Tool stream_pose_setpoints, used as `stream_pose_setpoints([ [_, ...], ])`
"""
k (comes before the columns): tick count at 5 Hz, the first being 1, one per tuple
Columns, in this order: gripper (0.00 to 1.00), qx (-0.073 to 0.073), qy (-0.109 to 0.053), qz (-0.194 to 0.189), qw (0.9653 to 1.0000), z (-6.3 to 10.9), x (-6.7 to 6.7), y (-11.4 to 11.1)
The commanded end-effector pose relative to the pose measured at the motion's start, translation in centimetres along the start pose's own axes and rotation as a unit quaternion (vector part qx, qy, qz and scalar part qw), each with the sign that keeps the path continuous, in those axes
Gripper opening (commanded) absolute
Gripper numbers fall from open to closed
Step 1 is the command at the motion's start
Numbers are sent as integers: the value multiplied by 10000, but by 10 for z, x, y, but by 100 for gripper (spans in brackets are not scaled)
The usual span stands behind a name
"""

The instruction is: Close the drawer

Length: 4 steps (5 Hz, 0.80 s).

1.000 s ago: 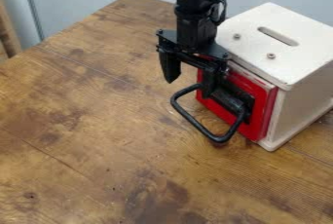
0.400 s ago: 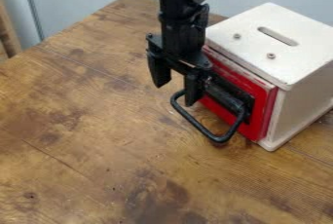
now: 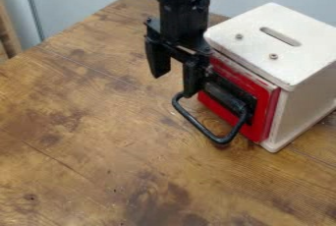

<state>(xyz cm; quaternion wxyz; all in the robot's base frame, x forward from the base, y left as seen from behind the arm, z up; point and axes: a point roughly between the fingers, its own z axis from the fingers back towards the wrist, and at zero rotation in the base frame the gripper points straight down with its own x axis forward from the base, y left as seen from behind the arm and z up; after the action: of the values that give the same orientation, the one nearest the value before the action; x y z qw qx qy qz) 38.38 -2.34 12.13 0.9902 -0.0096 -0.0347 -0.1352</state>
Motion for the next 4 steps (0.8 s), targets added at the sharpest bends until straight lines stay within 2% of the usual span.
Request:
stream_pose_setpoints([
  [1, 100, 223, -679, 35, 9974, 48, 2, 4],
  [2, 100, 152, -601, 38, 9981, 54, -1, 6],
  [3, 100, 153, -632, 52, 9979, 56, -4, 8],
  [4, 100, 189, -648, 262, 9974, 64, -4, 18],
])
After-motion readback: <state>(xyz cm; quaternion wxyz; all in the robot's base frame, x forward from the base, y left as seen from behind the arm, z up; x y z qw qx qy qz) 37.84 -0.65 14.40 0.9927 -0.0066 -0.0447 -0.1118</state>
